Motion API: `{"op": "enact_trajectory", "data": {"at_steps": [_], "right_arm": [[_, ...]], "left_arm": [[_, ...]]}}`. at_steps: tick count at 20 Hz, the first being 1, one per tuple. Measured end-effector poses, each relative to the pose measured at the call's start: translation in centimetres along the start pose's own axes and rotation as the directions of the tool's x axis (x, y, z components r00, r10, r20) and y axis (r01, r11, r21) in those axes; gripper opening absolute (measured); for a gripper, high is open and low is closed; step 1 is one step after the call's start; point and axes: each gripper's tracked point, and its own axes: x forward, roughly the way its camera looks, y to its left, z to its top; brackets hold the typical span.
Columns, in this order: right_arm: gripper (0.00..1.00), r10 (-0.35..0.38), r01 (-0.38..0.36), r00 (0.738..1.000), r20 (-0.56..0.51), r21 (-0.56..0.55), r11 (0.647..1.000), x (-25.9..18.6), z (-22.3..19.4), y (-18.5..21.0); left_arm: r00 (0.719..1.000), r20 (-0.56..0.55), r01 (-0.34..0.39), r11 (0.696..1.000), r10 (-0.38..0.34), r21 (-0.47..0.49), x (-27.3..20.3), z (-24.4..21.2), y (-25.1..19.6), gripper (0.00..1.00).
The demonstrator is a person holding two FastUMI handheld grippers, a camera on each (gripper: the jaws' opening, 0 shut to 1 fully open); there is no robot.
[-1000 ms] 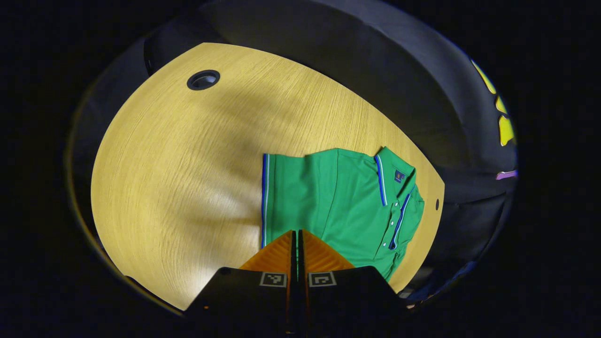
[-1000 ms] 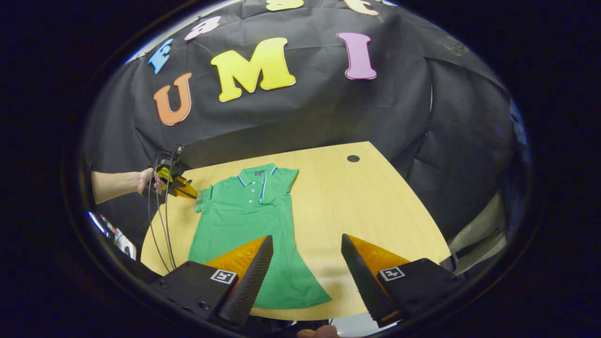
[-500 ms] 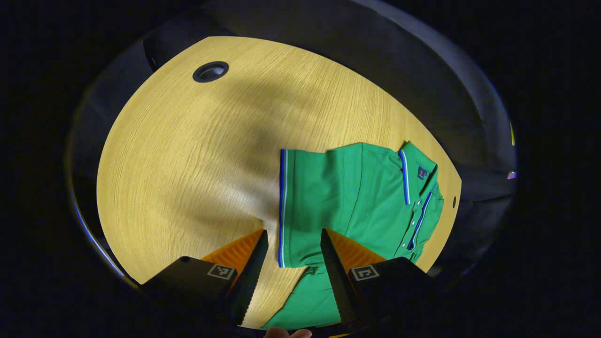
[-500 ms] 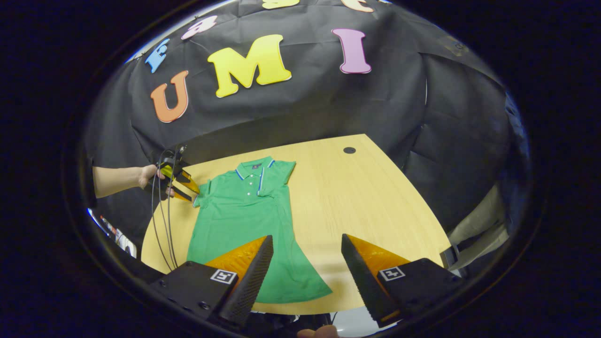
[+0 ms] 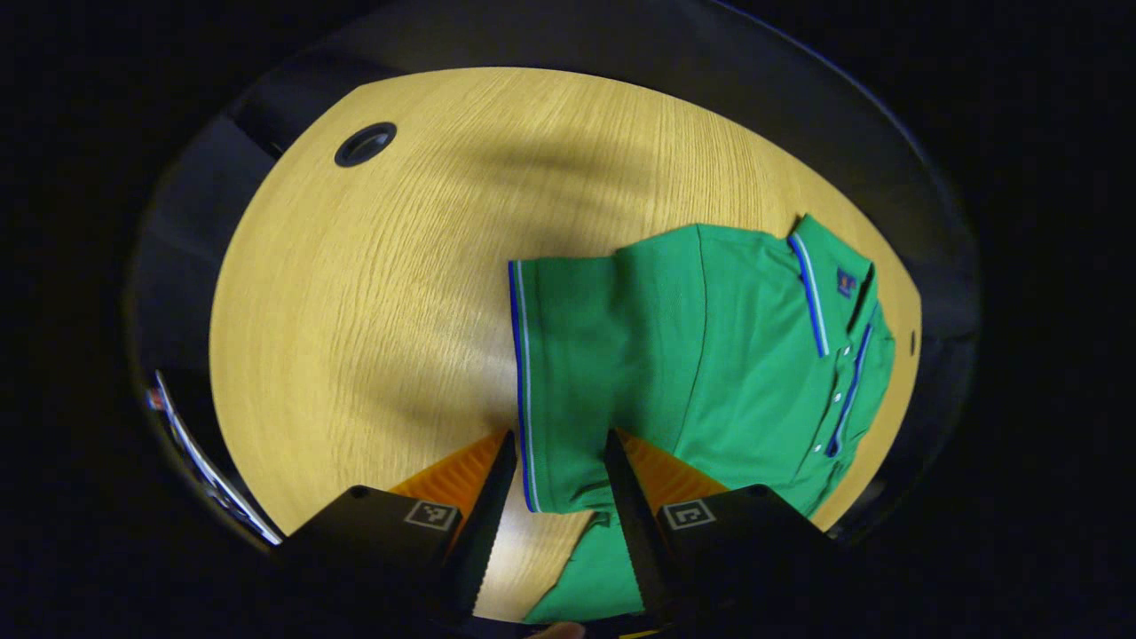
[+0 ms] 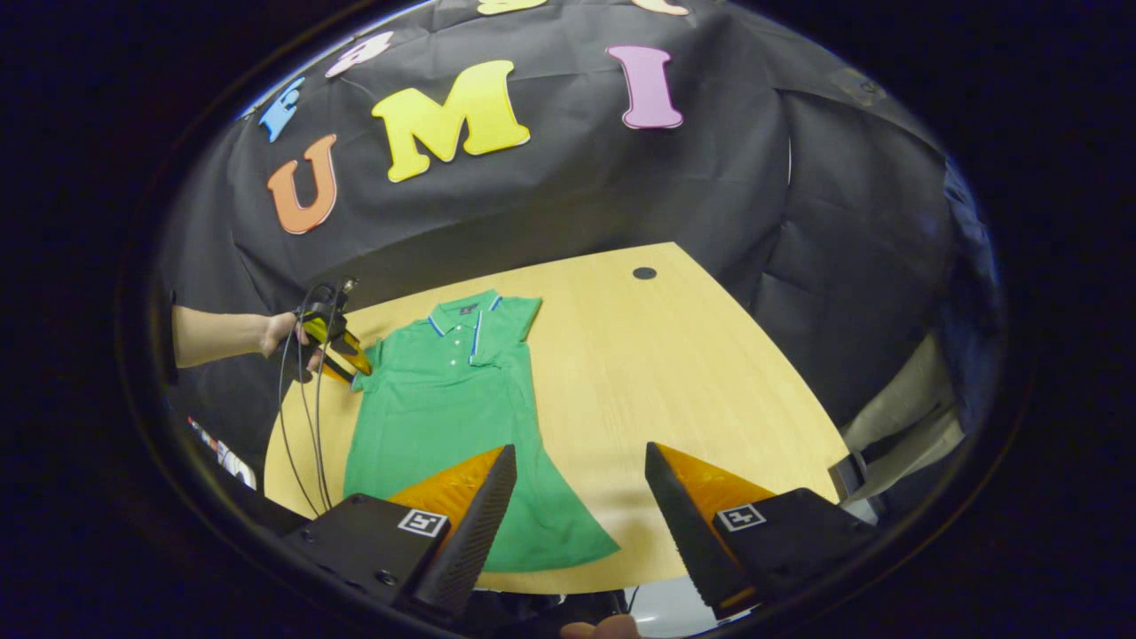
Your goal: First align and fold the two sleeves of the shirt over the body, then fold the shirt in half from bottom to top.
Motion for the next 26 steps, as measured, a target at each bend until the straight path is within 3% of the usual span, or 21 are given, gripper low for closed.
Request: {"op": "enact_trajectory", "data": {"at_steps": [2, 5, 6, 12, 18, 24, 26], "right_arm": [[0.97, 0.002, -0.002, 1.000, -0.005, -0.002, 1.000, 0.2, 0.0, 0.1], [0.96, 0.007, -0.007, 1.000, -0.008, 0.007, 1.000, 1.0, 0.1, 0.0], [0.94, 0.009, -0.009, 1.000, -0.012, 0.014, 1.000, 1.3, 0.0, -0.3], [0.94, 0.022, -0.022, 1.000, -0.011, 0.005, 1.000, 2.3, 0.7, -0.6], [0.94, 0.034, -0.034, 0.999, 0.005, 0.004, 0.999, 1.4, 1.1, -0.5], [0.94, 0.047, -0.048, 0.998, 0.040, 0.014, 0.999, 0.7, 1.4, -0.4], [0.94, 0.046, -0.047, 0.997, 0.054, 0.012, 0.999, 0.2, 1.2, -0.7]], "left_arm": [[1.000, 0.010, -0.011, 1.000, 0.011, -0.021, -0.1, 0.3, -0.4, 0.67], [1.000, 0.015, 0.012, 0.996, -0.011, -0.085, 0.0, 0.3, 0.8, 0.48], [1.000, 0.017, 0.027, 0.995, -0.026, -0.101, 0.0, 0.3, 0.5, 0.31], [0.997, 0.034, 0.077, 0.996, -0.075, -0.055, -0.6, 0.4, -1.8, 0.04], [0.988, 0.080, 0.139, 0.987, -0.133, -0.080, -3.5, 1.8, -5.4, 0.03], [0.983, 0.146, 0.108, 0.994, -0.107, -0.003, -8.7, 5.1, -11.8, 0.04], [0.983, 0.153, 0.098, 0.995, -0.102, 0.032, -8.7, 4.4, -12.1, 0.03]]}}
